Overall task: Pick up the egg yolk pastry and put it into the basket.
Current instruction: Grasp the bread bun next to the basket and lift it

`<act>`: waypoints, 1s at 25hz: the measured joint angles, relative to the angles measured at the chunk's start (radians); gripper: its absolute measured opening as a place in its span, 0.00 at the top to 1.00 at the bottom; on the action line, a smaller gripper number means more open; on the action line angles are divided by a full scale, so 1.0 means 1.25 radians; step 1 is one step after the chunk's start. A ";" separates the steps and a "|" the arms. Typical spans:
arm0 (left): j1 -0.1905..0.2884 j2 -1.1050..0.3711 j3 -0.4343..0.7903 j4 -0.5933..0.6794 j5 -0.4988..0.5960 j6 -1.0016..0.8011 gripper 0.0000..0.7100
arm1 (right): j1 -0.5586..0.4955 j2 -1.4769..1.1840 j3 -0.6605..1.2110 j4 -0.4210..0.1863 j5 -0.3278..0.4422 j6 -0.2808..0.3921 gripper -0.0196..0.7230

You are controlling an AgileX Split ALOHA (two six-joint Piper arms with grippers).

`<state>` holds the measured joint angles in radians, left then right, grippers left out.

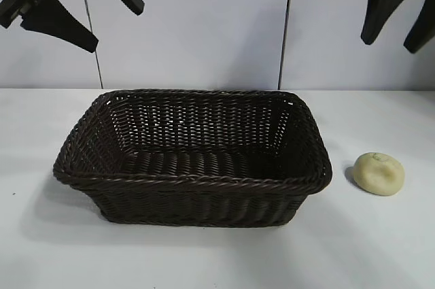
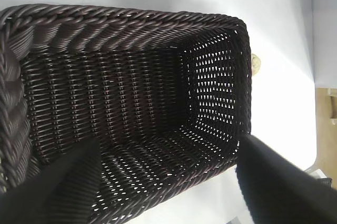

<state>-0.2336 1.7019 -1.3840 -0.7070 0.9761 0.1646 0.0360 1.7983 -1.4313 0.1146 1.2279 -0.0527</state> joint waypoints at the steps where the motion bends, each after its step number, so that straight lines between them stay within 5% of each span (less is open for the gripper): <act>1: 0.000 0.000 0.000 0.000 0.000 0.000 0.26 | 0.000 0.000 0.011 -0.008 -0.005 0.000 0.36; 9: 0.000 0.000 0.000 0.000 0.000 0.000 0.26 | 0.000 0.004 0.034 -0.027 -0.080 0.009 0.35; 15: 0.000 0.000 0.000 0.000 0.000 0.000 0.26 | 0.000 0.036 0.040 -0.027 -0.099 0.012 0.20; 25: 0.000 0.000 0.000 0.000 0.000 0.000 0.26 | 0.000 0.126 0.042 -0.030 -0.140 0.013 0.19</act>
<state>-0.2336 1.7019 -1.3840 -0.7070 0.9761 0.1646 0.0360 1.9558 -1.3792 0.0775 1.0530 -0.0370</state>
